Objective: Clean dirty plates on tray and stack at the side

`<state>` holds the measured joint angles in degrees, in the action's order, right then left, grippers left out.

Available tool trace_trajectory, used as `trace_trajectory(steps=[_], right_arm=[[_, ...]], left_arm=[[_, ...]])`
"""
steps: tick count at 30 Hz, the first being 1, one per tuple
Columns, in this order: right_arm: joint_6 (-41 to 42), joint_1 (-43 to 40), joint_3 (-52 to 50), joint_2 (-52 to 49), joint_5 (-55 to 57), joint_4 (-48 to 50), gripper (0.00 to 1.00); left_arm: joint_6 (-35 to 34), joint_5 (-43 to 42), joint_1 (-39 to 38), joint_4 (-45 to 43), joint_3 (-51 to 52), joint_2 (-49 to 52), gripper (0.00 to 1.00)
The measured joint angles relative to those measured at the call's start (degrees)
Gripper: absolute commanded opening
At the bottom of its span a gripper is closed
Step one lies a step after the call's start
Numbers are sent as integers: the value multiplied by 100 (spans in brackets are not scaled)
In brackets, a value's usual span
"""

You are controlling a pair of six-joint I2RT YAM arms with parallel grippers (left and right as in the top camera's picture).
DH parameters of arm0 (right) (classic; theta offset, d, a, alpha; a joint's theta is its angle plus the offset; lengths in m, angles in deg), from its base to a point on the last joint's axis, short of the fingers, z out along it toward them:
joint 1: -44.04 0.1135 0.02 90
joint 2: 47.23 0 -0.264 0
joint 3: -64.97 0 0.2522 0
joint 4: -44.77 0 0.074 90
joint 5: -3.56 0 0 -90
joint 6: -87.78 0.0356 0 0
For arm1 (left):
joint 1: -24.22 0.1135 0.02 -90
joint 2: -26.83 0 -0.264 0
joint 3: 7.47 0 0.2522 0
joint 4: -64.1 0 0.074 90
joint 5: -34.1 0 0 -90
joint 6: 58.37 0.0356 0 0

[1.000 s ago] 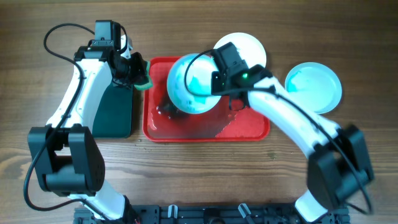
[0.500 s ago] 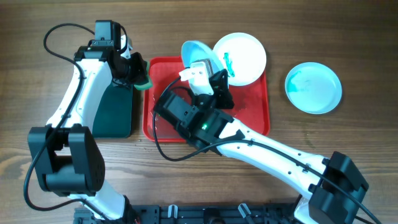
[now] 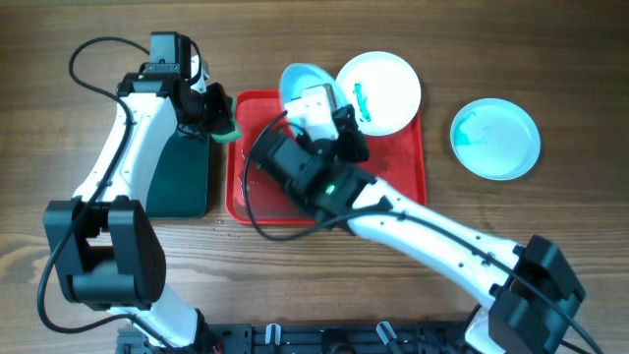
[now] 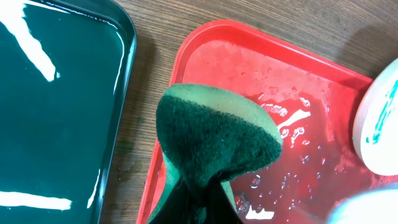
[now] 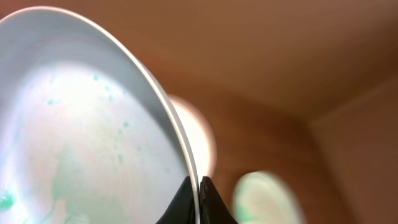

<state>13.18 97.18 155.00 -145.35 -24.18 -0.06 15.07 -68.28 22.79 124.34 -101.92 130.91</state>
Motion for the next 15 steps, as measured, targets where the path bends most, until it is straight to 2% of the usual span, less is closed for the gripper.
trace_trajectory(steps=[5, 8, 12, 13, 15], right_arm=[[647, -1215, 0, -31, -3128, -160, 4], [890, -1878, 0, -260, -4524, -162, 4], [1290, -2090, 0, -885, -5650, -166, 4], [1384, -2087, 0, -1005, -5805, -164, 7], [1526, -2072, 0, -1259, -6133, -168, 24]], left_arm=[[0, 17, -2, 26, 0, 0, 4], [0, 20, 0, 26, 0, 0, 4], [0, 17, 0, 26, 0, 0, 4], [0, 20, 0, 26, 0, 0, 4], [0, 20, 0, 26, 0, 0, 4]])
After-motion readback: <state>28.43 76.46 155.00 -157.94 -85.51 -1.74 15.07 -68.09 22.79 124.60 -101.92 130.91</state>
